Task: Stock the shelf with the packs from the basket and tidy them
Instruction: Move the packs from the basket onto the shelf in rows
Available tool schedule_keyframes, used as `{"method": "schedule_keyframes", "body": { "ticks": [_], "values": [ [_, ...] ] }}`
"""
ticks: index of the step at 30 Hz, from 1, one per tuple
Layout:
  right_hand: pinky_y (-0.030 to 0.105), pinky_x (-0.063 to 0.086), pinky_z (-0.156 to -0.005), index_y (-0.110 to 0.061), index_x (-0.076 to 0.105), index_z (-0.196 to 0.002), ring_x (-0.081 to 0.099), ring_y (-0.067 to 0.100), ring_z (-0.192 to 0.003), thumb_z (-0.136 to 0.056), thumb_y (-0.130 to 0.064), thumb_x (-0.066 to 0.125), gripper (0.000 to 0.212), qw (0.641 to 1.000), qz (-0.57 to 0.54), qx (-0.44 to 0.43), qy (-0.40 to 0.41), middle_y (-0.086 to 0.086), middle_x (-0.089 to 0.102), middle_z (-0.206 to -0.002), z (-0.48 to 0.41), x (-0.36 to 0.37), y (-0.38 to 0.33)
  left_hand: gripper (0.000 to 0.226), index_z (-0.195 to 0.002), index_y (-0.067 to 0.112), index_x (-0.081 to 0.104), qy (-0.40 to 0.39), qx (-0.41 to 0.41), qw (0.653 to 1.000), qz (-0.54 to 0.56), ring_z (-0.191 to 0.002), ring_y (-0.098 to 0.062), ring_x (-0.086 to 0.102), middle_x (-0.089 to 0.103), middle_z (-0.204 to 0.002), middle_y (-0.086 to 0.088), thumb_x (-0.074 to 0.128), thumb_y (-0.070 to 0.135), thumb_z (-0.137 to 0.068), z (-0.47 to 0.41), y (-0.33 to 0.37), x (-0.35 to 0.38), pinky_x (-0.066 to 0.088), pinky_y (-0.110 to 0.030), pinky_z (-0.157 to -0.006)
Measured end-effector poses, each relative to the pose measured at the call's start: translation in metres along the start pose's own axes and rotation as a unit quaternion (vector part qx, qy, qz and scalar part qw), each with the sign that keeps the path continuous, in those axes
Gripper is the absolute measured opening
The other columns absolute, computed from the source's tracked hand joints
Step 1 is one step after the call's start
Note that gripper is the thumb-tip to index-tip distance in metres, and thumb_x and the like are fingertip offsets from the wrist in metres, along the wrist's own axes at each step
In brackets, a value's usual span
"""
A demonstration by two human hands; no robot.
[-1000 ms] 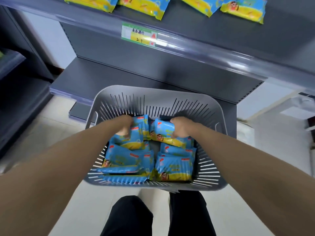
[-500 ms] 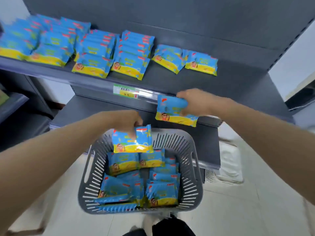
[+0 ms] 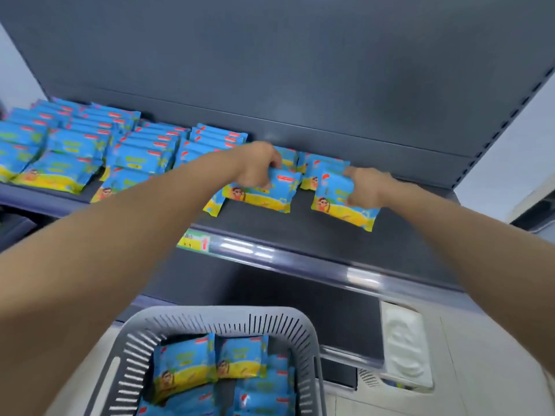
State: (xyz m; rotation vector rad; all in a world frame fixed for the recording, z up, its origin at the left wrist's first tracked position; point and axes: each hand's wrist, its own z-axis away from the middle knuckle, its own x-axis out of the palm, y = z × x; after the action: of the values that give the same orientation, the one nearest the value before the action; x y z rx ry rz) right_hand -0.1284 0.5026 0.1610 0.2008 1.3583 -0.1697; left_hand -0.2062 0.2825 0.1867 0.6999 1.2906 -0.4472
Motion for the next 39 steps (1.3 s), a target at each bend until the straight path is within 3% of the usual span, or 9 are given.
{"method": "schedule_keyframes", "body": {
  "ticks": [4,7,12,21,30,36,39],
  "values": [
    [0.04,0.032,-0.095,-0.017,0.035,-0.136,0.051,0.029,-0.113,-0.086,-0.025,0.057,0.055,1.0,0.011,-0.027,-0.003,0.008,0.058,-0.117,-0.032,0.009,0.015,0.05,-0.131,0.007,0.049,-0.06,-0.027,0.998,-0.002,-0.119,-0.027,0.05,0.051,-0.132,-0.009,0.065,0.019,-0.086,-0.042,-0.002,0.017,0.042,-0.032,-0.094],
    [0.042,0.03,-0.099,-0.018,0.029,-0.142,0.047,0.029,-0.121,-0.087,-0.038,0.059,0.066,0.999,0.009,-0.036,-0.002,0.006,0.056,-0.127,-0.053,0.01,0.023,0.045,-0.128,0.007,0.051,-0.064,-0.039,0.997,0.018,-0.115,-0.027,0.051,0.053,-0.128,-0.009,0.065,0.018,-0.086,-0.064,-0.007,0.023,0.04,-0.028,-0.086],
    [0.042,0.03,-0.098,-0.018,0.033,-0.14,0.045,0.029,-0.122,-0.084,-0.037,0.062,0.066,0.999,-0.023,-0.038,0.029,0.009,0.049,-0.13,-0.081,0.016,0.026,0.046,-0.127,0.01,0.05,-0.024,-0.058,0.997,0.044,-0.106,-0.029,0.055,0.055,-0.123,-0.01,0.066,0.014,-0.084,-0.09,-0.019,0.031,0.043,-0.031,-0.084],
    [0.041,0.032,-0.097,-0.016,0.038,-0.135,0.036,0.031,-0.12,-0.083,-0.033,0.061,0.059,0.988,0.009,-0.029,0.15,0.01,0.041,-0.13,-0.083,0.03,0.021,0.041,-0.129,0.018,0.05,0.058,-0.08,0.995,-0.023,-0.123,-0.03,0.042,0.045,-0.13,-0.012,0.058,0.019,-0.089,-0.104,-0.021,0.05,0.033,-0.038,-0.102],
    [0.038,0.028,-0.099,-0.013,0.044,-0.134,0.036,0.028,-0.123,-0.088,-0.029,0.055,0.049,0.974,-0.024,-0.071,0.212,0.007,0.043,-0.133,-0.026,0.029,-0.002,0.041,-0.128,0.013,0.052,0.113,-0.044,0.992,0.017,-0.12,-0.029,0.046,0.048,-0.127,-0.013,0.057,0.012,-0.088,-0.053,-0.015,0.047,0.036,-0.036,-0.101],
    [0.037,0.031,-0.092,-0.011,0.056,-0.122,0.047,0.031,-0.115,-0.087,-0.02,0.056,0.036,0.941,-0.098,-0.131,0.295,0.01,0.053,-0.123,0.046,0.032,-0.05,0.032,-0.116,0.006,0.061,0.189,0.016,0.979,0.071,-0.113,-0.03,0.051,0.056,-0.116,-0.017,0.062,0.01,-0.084,0.028,-0.015,0.046,0.037,-0.03,-0.095],
    [0.041,0.035,-0.092,-0.009,0.06,-0.117,0.05,0.033,-0.113,-0.084,-0.02,0.058,0.034,0.933,-0.137,-0.157,0.292,0.011,0.058,-0.118,0.087,0.054,-0.083,0.029,-0.111,0.005,0.062,0.17,0.023,0.982,0.084,-0.108,-0.029,0.053,0.058,-0.113,-0.016,0.064,0.01,-0.083,0.076,-0.021,0.067,0.038,-0.029,-0.093]
  ]
}}
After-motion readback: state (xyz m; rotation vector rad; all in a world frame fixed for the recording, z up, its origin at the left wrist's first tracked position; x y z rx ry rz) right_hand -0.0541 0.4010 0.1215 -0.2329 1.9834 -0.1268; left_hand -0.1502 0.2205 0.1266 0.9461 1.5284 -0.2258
